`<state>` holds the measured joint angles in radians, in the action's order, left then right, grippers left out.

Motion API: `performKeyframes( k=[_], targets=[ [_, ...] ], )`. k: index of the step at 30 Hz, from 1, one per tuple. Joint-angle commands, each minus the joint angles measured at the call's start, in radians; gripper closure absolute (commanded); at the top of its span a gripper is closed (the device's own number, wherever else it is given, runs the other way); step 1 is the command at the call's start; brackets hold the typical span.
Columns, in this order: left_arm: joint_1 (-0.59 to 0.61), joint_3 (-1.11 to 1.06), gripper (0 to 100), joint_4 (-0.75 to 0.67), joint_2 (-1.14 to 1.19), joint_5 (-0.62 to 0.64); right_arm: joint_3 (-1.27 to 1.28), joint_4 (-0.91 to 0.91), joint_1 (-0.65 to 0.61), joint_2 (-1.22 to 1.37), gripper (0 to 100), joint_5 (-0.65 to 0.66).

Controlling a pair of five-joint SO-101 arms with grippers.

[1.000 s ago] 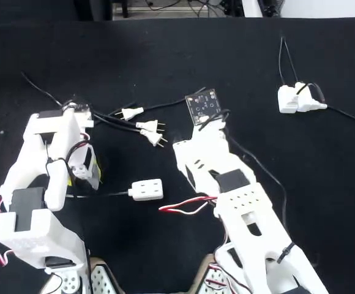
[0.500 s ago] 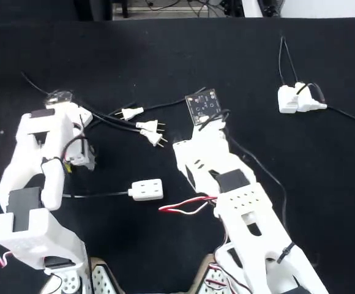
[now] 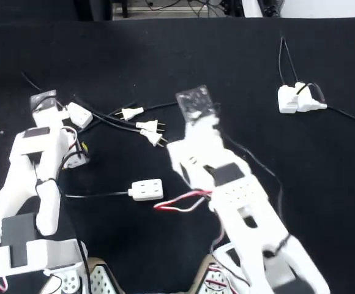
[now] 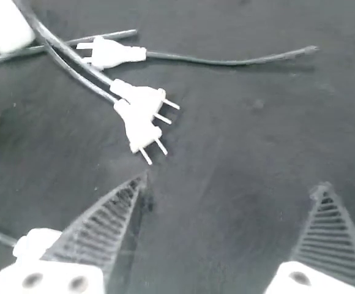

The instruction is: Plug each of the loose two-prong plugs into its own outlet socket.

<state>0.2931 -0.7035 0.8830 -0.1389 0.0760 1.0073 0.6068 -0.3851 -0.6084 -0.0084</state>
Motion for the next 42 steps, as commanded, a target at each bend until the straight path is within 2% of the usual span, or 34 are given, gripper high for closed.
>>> performKeyframes(
  k=[1,7,11,13,15,19,28,35,42],
  targets=[
    [0.005,-0.021,80,-0.077,-0.044,0.052,-0.157,0.032,-0.034,0.159,62.0,-0.002],
    [0.005,-0.024,80,-0.078,-0.043,0.074,-0.355,0.032,-0.043,0.452,62.0,0.000],
    [0.008,-0.024,80,-0.078,-0.043,0.074,-0.444,0.032,-0.118,0.595,62.0,0.002],
    [0.008,-0.024,80,-0.078,-0.043,0.072,-0.489,0.032,-0.157,0.653,62.0,0.051],
    [0.008,-0.024,80,-0.077,-0.043,0.072,-0.526,0.032,-0.180,0.707,62.0,0.157],
    [0.008,-0.024,80,-0.075,-0.043,0.069,-0.573,0.032,-0.181,0.791,62.0,0.318],
    [0.008,-0.021,80,-0.071,-0.044,0.071,-0.610,0.032,-0.120,0.826,62.5,0.359],
    [0.010,-0.025,80,-0.069,-0.044,0.072,-0.607,0.032,-0.115,0.828,87.1,0.358],
    [0.010,-0.025,80,-0.069,-0.044,0.072,-0.607,0.037,-0.114,0.828,88.4,0.358]
  ],
)
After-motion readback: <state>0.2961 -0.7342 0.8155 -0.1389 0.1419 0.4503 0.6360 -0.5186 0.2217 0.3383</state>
